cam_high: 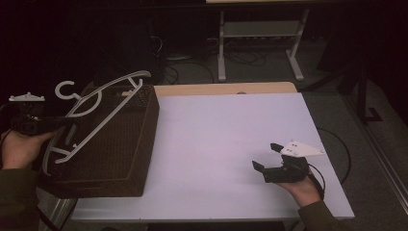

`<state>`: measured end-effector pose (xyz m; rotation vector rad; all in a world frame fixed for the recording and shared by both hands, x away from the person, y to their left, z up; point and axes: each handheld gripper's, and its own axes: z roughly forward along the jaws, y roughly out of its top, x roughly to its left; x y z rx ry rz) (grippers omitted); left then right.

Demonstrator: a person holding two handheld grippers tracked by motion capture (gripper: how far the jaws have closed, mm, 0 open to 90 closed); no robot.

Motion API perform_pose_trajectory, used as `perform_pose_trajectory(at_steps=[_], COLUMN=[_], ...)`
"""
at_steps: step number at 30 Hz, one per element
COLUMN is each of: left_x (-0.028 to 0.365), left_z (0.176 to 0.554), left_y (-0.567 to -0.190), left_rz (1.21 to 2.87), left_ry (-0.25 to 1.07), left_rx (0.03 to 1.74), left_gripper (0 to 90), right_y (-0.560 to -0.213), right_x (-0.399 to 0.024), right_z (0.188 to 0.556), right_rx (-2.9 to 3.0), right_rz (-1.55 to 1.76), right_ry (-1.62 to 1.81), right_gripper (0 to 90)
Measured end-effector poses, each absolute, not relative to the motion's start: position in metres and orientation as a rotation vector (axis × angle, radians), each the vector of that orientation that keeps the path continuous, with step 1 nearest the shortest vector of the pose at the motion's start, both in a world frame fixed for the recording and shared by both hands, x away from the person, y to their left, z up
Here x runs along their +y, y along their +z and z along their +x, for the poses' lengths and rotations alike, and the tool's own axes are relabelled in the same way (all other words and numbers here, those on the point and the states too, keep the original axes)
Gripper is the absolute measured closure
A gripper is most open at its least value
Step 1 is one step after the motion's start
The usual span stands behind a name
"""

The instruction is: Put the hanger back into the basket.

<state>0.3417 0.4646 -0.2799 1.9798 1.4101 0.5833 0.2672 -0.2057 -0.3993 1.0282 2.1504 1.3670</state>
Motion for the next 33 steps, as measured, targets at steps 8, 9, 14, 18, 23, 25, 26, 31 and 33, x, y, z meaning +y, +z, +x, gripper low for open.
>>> perform_pose_trajectory(at_steps=[8, 9, 14, 18, 23, 25, 26, 31, 33], left_x=[0.474, 0.475, 0.477, 0.476, 0.474, 0.472, 0.472, 0.472, 0.472], left_z=[0.34, 0.34, 0.342, 0.343, 0.348, 0.351, 0.352, 0.351, 0.351], left_y=[-0.293, -0.294, -0.301, -0.303, -0.307, -0.309, -0.31, -0.306, -0.306], left_rz=[2.009, 2.016, 2.021, 2.043, 2.077, 2.093, 2.103, 2.02, 1.998], left_ry=[0.569, 0.566, 0.55, 0.55, 0.555, 0.544, 0.538, 0.551, 0.547], left_rx=[1.439, 1.442, 1.458, 1.457, 1.456, 1.449, 1.442, 1.423, 1.419], left_gripper=[81.6, 81.6, 81.4, 81.2, 81.2, 81.0, 80.8, 59.2, 53.8], right_y=[-0.4, -0.4, -0.4, -0.399, -0.399, -0.398, -0.398, -0.398, -0.398], right_x=[-0.206, -0.206, -0.206, -0.207, -0.208, -0.208, -0.208, -0.208, -0.208], right_z=[0.268, 0.268, 0.267, 0.268, 0.268, 0.267, 0.267, 0.267, 0.267], right_rx=[2.146, 2.153, 2.148, 2.142, 2.138, 2.137, 2.136, 2.133, 2.134], right_rz=[1.025, 1.034, 1.034, 1.027, 1.025, 1.028, 1.031, 1.026, 1.026], right_ry=[1.363, 1.358, 1.359, 1.357, 1.358, 1.359, 1.361, 1.361, 1.36], right_gripper=[9.0, 9.0, 9.0, 9.0, 9.1, 9.0, 9.0, 9.1, 9.0])
